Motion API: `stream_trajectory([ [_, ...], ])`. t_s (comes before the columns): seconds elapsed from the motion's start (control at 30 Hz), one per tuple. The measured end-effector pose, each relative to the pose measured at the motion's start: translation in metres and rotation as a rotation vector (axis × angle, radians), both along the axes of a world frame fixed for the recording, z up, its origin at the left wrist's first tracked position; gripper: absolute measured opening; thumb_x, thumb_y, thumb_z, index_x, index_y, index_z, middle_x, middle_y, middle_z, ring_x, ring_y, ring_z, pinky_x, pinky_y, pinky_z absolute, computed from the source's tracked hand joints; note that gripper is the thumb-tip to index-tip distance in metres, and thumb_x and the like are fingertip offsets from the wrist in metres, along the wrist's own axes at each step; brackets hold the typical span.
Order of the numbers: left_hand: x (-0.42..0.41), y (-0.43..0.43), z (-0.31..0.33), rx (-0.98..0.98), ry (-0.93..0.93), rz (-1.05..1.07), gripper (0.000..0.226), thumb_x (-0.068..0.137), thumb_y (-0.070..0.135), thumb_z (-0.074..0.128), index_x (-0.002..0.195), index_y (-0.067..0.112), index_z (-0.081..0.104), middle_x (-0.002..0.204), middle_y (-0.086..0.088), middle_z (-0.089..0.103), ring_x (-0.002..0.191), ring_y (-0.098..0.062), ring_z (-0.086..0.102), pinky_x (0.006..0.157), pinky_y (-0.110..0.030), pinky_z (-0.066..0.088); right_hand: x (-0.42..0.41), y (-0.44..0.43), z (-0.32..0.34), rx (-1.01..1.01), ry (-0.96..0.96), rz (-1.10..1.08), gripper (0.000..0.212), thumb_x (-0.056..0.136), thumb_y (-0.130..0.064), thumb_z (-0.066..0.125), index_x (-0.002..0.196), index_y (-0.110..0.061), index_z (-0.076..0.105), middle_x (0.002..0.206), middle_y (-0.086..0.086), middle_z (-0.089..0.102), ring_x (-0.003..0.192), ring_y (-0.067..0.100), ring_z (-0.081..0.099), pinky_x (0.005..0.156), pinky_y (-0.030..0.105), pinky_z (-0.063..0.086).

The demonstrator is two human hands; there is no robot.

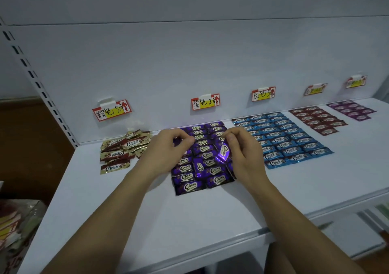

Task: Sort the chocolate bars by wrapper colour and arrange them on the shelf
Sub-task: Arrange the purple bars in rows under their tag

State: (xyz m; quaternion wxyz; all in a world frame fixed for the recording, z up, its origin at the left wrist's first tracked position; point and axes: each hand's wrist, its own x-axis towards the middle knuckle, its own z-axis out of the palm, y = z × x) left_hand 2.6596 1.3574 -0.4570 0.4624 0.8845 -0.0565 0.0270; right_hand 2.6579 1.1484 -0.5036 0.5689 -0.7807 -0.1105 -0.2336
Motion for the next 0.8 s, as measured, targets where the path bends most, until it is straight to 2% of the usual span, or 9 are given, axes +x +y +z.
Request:
stream_trajectory([
  [0.07, 0.005, -0.003, 0.011, 0.245, -0.033, -0.023, 0.032, 0.078, 0.058, 0.077, 0.093, 0.030, 0.072, 0.089, 0.013, 0.070, 0.078, -0.008, 0.064, 0.063, -0.030, 0.048, 0.002, 0.000, -0.001, 0.042, 0.030, -0.003, 0.010, 0.103, -0.023, 0.056, 0.096, -0.026, 0.064, 0.086, -0.007, 0.071, 0.080, 0.013, 0.070, 0.063, 0.032, 0.056],
  [0.13, 0.009, -0.010, 0.022, 0.456, 0.060, -0.076, 0.057, 0.065, 0.064, 0.084, 0.107, 0.028, 0.069, 0.101, 0.010, 0.064, 0.091, -0.012, 0.062, 0.069, -0.030, 0.049, 0.002, -0.001, 0.000, 0.099, 0.037, -0.005, 0.008, 0.101, -0.021, 0.060, 0.097, -0.019, 0.067, 0.077, -0.007, 0.069, 0.064, 0.008, 0.066, 0.053, 0.024, 0.050],
  [0.2, 0.014, -0.017, 0.028, 0.685, 0.095, -0.153, 0.071, 0.061, 0.062, 0.087, 0.119, 0.025, 0.067, 0.103, 0.008, 0.060, 0.091, -0.014, 0.056, 0.063, -0.025, 0.041, 0.001, -0.003, 0.002, 0.153, 0.044, -0.013, 0.009, 0.100, -0.020, 0.060, 0.095, -0.016, 0.067, 0.068, -0.006, 0.066, 0.052, 0.008, 0.058, 0.047, 0.021, 0.044],
  [0.27, 0.018, -0.022, 0.027, 0.801, 0.082, -0.207, 0.073, 0.063, 0.060, 0.088, 0.123, 0.024, 0.066, 0.107, 0.007, 0.062, 0.090, -0.014, 0.052, 0.062, -0.025, 0.038, 0.000, -0.005, 0.003, 0.185, 0.056, -0.016, 0.010, 0.101, -0.022, 0.059, 0.094, -0.020, 0.066, 0.069, -0.002, 0.068, 0.052, 0.015, 0.060, 0.046, 0.022, 0.046],
  [0.33, 0.024, -0.024, 0.023, 0.845, 0.079, -0.231, 0.071, 0.065, 0.058, 0.087, 0.124, 0.024, 0.065, 0.115, 0.005, 0.062, 0.093, -0.014, 0.050, 0.070, -0.027, 0.040, 0.001, -0.005, 0.004, 0.185, 0.053, -0.028, 0.010, 0.101, -0.024, 0.059, 0.094, -0.022, 0.066, 0.072, -0.002, 0.070, 0.059, 0.015, 0.065, 0.048, 0.020, 0.048],
  [0.4, 0.027, -0.025, 0.018, 0.856, 0.091, -0.241, 0.070, 0.066, 0.057, 0.087, 0.123, 0.023, 0.065, 0.120, 0.003, 0.063, 0.096, -0.015, 0.052, 0.077, -0.028, 0.043, 0.001, -0.005, 0.003, 0.182, 0.043, -0.027, 0.011, 0.100, -0.023, 0.059, 0.096, -0.016, 0.067, 0.070, -0.008, 0.068, 0.060, 0.006, 0.064, 0.051, 0.017, 0.047],
  [0.53, 0.028, -0.028, 0.008, 0.845, 0.105, -0.233, 0.064, 0.068, 0.055, 0.087, 0.119, 0.023, 0.065, 0.119, 0.003, 0.063, 0.103, -0.019, 0.058, 0.085, -0.034, 0.051, 0.002, -0.007, 0.001, 0.167, 0.038, -0.011, 0.012, 0.100, -0.021, 0.060, 0.098, -0.011, 0.067, 0.067, -0.013, 0.065, 0.057, 0.002, 0.061, 0.051, 0.015, 0.044],
  [0.63, 0.028, -0.029, 0.005, 0.847, 0.111, -0.238, 0.063, 0.070, 0.053, 0.086, 0.120, 0.021, 0.065, 0.114, 0.003, 0.062, 0.099, -0.019, 0.057, 0.084, -0.034, 0.052, 0.004, -0.008, -0.001, 0.153, 0.031, -0.005, 0.012, 0.101, -0.022, 0.060, 0.098, -0.013, 0.067, 0.070, -0.011, 0.066, 0.058, 0.003, 0.061, 0.052, 0.015, 0.044],
  [0.8, 0.030, -0.031, 0.004, 0.835, 0.146, -0.235, 0.054, 0.069, 0.048, 0.088, 0.105, 0.016, 0.064, 0.097, 0.001, 0.065, 0.087, -0.018, 0.059, 0.074, -0.035, 0.052, 0.004, -0.008, -0.002, 0.163, 0.038, -0.005, 0.012, 0.101, -0.022, 0.060, 0.099, -0.013, 0.068, 0.073, -0.009, 0.068, 0.060, 0.003, 0.061, 0.052, 0.014, 0.043],
])
